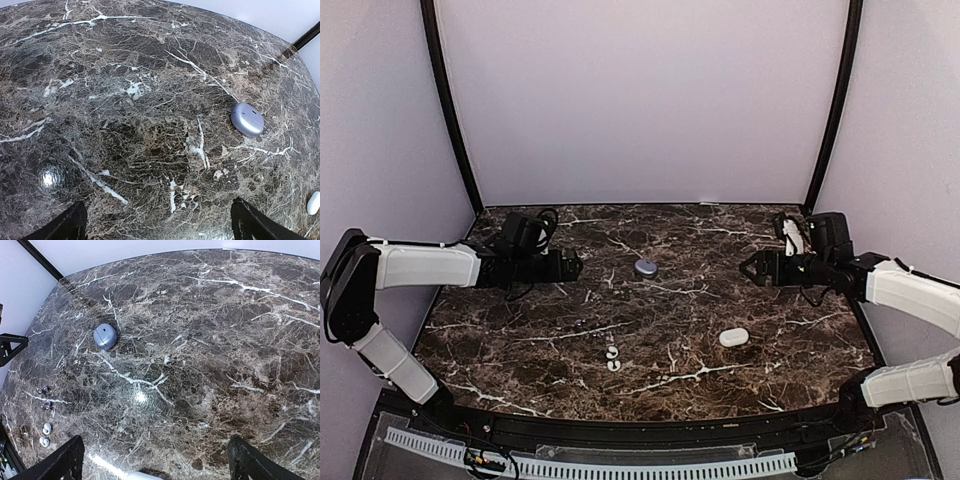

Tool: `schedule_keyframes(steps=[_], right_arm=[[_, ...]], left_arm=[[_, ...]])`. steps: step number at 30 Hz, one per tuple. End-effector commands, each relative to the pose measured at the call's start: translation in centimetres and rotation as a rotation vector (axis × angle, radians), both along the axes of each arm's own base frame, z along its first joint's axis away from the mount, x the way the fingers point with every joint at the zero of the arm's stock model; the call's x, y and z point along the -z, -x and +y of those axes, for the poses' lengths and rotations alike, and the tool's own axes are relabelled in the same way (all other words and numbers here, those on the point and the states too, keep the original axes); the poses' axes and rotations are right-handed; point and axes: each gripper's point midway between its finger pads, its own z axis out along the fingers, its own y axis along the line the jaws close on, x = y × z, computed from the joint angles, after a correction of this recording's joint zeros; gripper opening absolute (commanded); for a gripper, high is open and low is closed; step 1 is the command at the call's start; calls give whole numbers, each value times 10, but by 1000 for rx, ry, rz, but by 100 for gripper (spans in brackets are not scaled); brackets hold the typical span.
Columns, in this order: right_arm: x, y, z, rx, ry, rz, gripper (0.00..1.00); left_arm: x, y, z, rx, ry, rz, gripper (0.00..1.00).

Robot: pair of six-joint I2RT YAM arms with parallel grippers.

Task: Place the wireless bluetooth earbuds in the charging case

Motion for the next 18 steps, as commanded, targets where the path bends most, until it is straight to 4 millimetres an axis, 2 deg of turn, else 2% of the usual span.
schedule_keyframes(steps=[1, 7, 12, 18], right_arm=[[3, 16, 7, -10, 3, 85, 97], [22, 42, 17, -30, 67, 171, 97], [38, 56, 24, -21, 146, 235, 97], [64, 73, 27, 23, 329, 281, 97]], left_arm=[[-15, -7, -10, 27, 15, -43, 99], [-15, -10, -15, 32, 31, -44, 99], [-14, -10, -16, 28, 42, -38, 99], [-13, -7, -17, 29, 57, -35, 99]])
